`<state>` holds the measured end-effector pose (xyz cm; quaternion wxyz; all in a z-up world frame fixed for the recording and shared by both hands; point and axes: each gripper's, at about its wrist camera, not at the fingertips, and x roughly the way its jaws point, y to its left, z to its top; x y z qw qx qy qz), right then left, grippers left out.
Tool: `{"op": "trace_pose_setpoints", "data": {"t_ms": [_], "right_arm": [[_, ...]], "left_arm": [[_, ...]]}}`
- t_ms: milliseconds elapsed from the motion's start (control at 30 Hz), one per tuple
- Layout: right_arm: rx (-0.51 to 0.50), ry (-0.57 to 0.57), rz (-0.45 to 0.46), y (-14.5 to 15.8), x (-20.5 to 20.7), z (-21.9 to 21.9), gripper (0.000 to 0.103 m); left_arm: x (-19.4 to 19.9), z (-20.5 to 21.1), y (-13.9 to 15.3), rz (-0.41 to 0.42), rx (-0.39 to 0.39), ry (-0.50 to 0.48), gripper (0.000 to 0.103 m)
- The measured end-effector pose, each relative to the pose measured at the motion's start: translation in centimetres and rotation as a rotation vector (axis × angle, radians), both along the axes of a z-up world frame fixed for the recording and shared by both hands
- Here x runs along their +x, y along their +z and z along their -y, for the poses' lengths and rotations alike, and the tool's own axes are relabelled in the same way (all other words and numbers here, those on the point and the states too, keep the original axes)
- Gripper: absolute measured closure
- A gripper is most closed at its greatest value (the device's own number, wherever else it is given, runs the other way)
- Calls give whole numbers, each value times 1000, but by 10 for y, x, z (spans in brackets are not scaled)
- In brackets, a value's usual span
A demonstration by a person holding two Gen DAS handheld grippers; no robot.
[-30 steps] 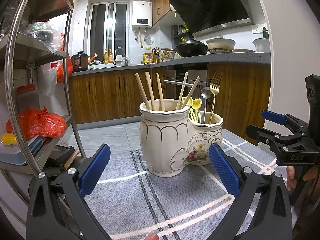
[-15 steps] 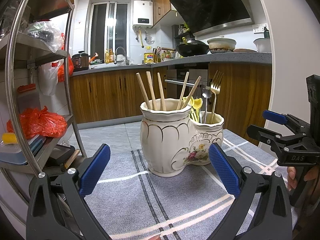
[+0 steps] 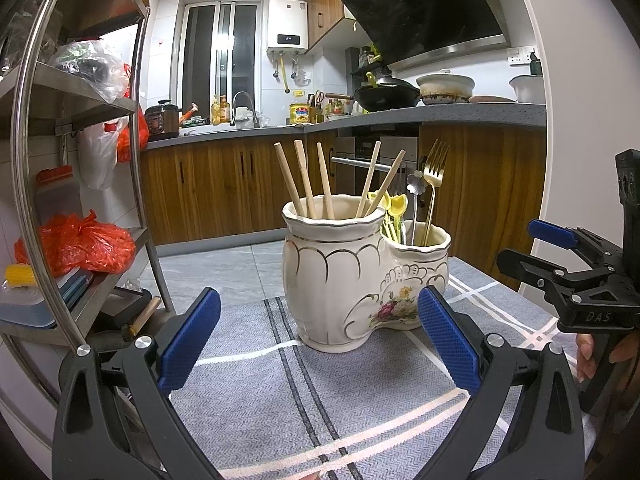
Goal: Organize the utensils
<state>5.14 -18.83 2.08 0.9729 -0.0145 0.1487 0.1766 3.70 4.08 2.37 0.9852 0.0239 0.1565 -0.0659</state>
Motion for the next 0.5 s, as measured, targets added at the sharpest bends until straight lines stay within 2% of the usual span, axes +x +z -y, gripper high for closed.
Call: {"op": "trace_pose_setpoints", "data": {"t_ms": [500], "right_arm": [[0,0,0,0,0,0,5]], "left_arm": [[3,-1,-1,-22,-3,14,6]]}}
